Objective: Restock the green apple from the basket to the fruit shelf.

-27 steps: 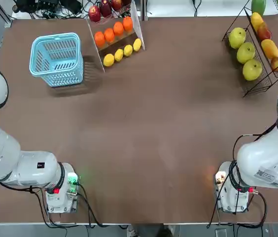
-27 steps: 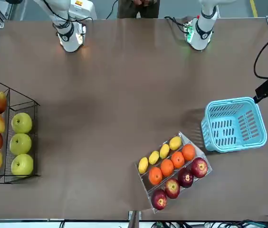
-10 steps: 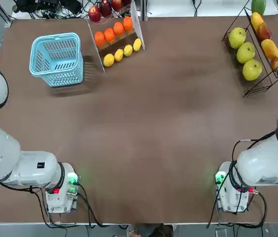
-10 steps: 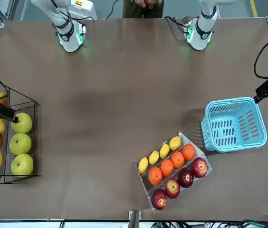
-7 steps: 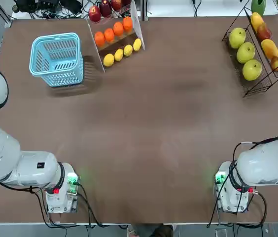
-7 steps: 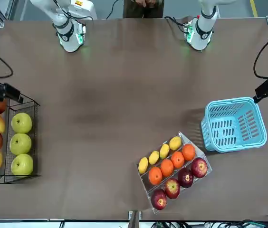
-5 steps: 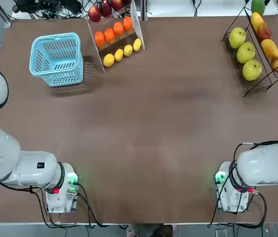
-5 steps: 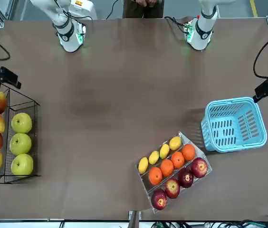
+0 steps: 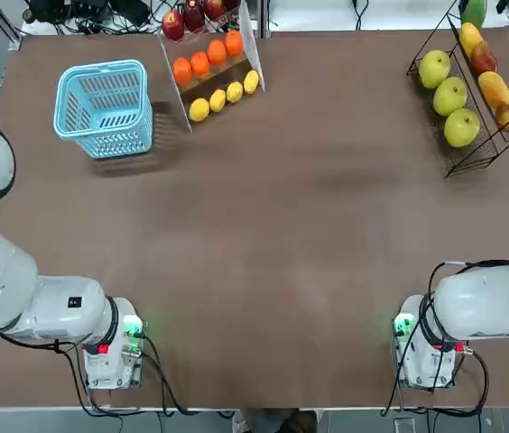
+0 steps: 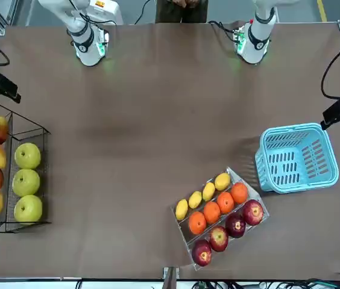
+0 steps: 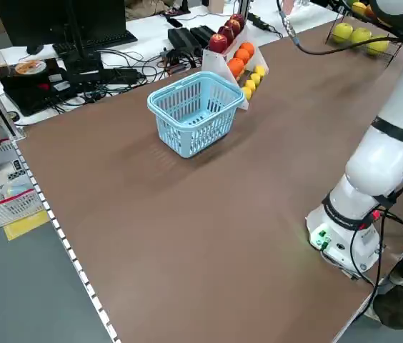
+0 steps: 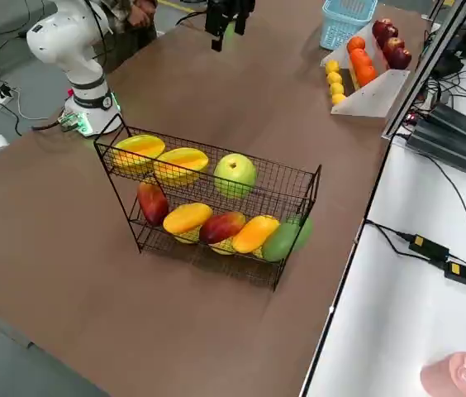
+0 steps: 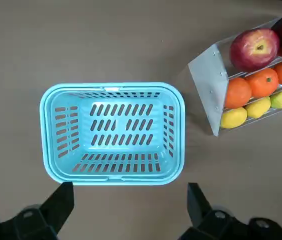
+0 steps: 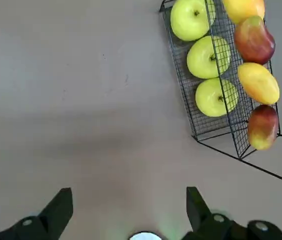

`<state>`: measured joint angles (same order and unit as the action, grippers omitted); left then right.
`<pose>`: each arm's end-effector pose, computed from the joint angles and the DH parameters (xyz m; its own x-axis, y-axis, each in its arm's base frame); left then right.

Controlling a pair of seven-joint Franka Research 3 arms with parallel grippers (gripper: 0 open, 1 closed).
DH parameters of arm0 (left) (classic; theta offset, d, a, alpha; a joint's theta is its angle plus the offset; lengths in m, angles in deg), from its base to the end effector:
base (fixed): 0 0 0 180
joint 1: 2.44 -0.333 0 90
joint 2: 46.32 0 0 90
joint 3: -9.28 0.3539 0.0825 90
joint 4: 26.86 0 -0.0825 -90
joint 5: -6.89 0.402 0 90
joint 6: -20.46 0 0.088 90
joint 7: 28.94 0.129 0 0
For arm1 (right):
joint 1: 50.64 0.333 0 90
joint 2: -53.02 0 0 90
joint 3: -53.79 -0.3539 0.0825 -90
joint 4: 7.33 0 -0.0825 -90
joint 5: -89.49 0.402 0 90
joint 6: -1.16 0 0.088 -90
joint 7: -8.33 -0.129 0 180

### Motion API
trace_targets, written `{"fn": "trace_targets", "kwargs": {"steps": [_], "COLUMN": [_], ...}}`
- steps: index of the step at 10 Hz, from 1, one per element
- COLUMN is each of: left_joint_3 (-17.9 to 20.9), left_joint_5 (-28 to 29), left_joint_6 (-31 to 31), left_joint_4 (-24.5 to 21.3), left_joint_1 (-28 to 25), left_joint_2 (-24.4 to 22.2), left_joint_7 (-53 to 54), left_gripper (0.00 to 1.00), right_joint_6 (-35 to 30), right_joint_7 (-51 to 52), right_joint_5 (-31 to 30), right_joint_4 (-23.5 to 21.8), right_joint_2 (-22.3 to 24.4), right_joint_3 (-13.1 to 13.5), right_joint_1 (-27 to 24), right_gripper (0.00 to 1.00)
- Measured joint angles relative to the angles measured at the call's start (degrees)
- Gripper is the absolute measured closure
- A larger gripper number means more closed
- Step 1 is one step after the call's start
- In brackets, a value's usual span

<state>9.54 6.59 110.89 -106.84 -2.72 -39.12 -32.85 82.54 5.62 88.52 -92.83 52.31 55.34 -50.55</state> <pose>0.6188 0.0050 0.6521 0.9954 0.0775 0.0562 0.0772 -0.9970 0.0085 0.5591 -0.0165 0.6588 0.9937 -0.0752 -0.0833 -0.0737 -0.9971 0.0212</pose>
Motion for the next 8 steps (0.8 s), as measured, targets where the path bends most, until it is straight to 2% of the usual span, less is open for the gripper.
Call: {"fn": "trace_targets", "kwargs": {"steps": [5,8], "left_joint_3": [0.01,0.0], "left_joint_5": [0.0,0.0], "left_joint_6": [-0.07,-0.07], "left_joint_4": [0.0,0.0], "left_joint_1": [0.01,0.01], "left_joint_2": [0.0,0.0], "left_joint_7": [0.0,0.0], "left_gripper": [0.0,0.0], "right_joint_6": [10.56,11.41], "right_joint_7": [0.4,0.41], "right_joint_5": [-0.03,-0.08], "right_joint_4": [-7.61,-8.42], "right_joint_2": [-0.3,-0.28], "right_joint_3": [-0.03,0.03], "right_joint_1": [1.58,1.78], "right_gripper": [0.0,0.0]}}
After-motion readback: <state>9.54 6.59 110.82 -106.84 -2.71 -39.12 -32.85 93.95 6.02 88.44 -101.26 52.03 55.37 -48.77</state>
